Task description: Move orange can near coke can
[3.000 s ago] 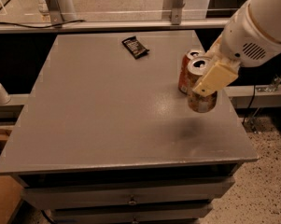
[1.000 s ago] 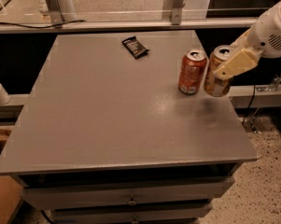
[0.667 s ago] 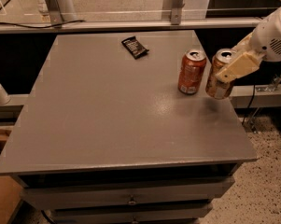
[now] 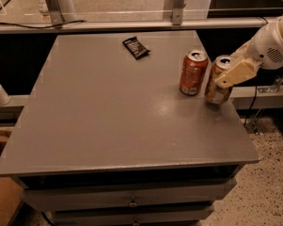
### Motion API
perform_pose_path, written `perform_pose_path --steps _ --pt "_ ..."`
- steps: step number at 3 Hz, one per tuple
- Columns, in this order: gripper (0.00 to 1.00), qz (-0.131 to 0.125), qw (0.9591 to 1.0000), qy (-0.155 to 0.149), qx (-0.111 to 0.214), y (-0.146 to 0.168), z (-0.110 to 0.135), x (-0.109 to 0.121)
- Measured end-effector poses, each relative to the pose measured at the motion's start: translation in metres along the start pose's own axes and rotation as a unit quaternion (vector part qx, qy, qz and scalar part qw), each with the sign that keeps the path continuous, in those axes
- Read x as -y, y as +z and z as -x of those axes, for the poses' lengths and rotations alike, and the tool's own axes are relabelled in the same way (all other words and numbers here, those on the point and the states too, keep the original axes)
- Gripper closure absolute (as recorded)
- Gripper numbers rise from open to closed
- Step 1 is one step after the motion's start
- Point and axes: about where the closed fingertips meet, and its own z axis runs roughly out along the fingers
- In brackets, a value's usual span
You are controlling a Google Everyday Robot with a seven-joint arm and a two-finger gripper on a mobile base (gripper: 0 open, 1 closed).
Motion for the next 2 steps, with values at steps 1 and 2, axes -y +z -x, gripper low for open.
perform_pose_path --steps 1,2 --pt "1.00 0.011 0.9999 -0.001 0.005 0.0257 -0.0005 -0.0025" --pt "1.00 0.012 0.9999 -0.002 0.003 0.0308 -0.0002 -0.0024"
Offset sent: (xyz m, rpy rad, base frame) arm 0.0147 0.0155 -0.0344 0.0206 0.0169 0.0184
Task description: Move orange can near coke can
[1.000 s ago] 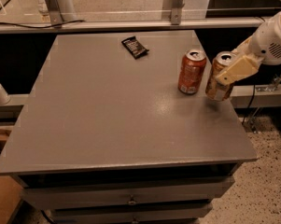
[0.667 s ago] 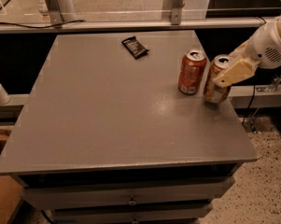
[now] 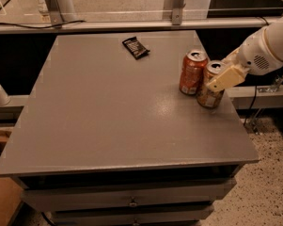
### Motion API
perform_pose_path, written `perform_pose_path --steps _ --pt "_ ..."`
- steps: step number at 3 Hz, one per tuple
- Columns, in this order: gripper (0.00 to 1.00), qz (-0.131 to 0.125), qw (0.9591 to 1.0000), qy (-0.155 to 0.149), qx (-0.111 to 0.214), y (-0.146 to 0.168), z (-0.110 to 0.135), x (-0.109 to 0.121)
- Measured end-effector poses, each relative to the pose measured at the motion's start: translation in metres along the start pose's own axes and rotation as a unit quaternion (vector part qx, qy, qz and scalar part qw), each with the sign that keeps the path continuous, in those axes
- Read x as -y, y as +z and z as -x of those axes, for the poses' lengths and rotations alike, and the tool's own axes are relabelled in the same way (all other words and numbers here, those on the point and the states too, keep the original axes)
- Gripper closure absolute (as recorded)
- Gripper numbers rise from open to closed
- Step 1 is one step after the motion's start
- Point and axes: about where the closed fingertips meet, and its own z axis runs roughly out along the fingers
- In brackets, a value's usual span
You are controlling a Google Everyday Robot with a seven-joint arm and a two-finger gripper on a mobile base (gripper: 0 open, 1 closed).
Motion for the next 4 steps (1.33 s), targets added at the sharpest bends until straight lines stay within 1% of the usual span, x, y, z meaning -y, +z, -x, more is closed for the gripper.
perform_pose_path --steps 1,4 --pt "0.84 -0.002 1.0000 0.000 -0.007 0.0014 -0.0005 0.0017" --pt "0.13 -0.004 0.9999 0.000 -0.013 0.0014 -0.0021 0.0039"
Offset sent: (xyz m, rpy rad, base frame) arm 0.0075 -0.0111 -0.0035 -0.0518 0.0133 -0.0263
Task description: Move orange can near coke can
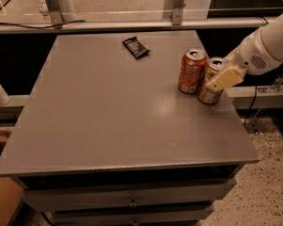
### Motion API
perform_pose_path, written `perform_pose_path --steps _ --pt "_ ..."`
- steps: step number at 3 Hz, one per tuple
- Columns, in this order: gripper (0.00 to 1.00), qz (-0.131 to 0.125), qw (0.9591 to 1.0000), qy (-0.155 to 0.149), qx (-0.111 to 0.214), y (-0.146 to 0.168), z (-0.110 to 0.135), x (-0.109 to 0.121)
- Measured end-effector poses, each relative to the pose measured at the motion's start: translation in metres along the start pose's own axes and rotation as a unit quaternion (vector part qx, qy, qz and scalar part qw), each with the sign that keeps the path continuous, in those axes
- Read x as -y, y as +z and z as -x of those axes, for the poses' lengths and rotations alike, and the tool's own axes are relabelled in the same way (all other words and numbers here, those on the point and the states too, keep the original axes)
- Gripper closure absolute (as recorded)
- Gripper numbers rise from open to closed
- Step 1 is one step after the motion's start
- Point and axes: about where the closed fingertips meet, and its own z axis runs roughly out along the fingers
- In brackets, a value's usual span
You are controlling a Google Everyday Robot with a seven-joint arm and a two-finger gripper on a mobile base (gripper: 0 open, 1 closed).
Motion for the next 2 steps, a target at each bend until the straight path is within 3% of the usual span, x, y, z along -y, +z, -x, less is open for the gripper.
perform_pose_path --steps 1,2 --pt "0.00 -0.001 1.0000 0.001 -0.009 -0.0013 -0.0044 0.0026" --pt "0.00 -0.004 0.9998 0.002 -0.019 -0.0104 -0.0104 0.0075"
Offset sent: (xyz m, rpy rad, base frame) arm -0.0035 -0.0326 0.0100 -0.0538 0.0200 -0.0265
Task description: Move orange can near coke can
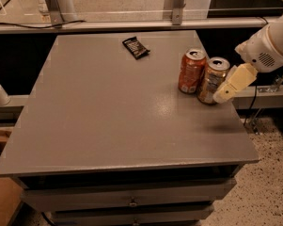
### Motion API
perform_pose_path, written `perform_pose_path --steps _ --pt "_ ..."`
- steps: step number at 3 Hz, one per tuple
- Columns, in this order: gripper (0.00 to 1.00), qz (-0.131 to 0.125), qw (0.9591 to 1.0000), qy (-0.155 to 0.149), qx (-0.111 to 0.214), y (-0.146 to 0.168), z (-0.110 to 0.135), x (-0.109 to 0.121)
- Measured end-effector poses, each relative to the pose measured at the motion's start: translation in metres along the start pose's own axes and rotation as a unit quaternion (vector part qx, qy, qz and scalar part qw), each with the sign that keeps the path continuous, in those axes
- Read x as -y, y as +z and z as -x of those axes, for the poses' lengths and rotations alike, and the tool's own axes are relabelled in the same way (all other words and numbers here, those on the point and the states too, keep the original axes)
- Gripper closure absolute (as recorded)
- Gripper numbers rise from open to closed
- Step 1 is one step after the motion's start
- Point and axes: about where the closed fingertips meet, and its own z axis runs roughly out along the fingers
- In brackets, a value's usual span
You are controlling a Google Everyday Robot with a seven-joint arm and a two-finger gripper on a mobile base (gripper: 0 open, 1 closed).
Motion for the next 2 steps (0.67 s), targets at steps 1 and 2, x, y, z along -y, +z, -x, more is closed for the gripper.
perform_pose_path --steps 1,2 --pt "0.00 0.028 0.9995 -0.013 -0.005 -0.0466 -0.0205 0.0060" --pt "0.00 0.028 0.9995 -0.013 -0.005 -0.0465 -0.0205 0.0059"
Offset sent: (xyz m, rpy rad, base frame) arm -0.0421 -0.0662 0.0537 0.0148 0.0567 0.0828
